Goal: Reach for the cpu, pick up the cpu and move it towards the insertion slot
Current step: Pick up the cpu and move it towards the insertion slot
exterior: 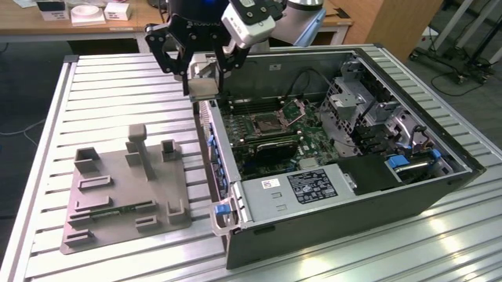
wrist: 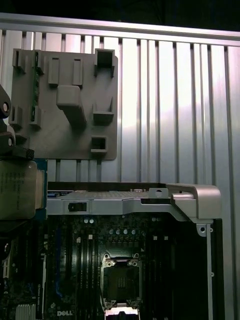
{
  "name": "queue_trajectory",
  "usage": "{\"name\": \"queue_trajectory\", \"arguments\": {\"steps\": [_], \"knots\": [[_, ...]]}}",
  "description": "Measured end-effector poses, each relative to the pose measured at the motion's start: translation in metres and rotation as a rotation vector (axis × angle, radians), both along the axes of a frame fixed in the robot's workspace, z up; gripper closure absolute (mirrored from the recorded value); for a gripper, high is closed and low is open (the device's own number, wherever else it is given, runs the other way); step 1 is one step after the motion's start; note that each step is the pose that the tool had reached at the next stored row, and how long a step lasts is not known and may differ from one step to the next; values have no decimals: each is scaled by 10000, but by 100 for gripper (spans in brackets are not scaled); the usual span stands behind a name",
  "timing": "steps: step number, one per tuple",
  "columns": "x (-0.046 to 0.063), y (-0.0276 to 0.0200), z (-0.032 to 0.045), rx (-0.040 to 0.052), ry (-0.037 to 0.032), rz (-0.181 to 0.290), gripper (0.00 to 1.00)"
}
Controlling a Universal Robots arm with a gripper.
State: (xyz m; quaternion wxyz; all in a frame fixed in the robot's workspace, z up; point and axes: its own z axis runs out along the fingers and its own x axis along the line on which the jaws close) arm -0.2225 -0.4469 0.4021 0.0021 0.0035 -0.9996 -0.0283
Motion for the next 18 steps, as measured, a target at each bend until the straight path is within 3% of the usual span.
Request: {"name": "queue_trajectory", "arguments": {"steps": [18], "knots": [[81,0,0,-1,1,-1,46]]}}
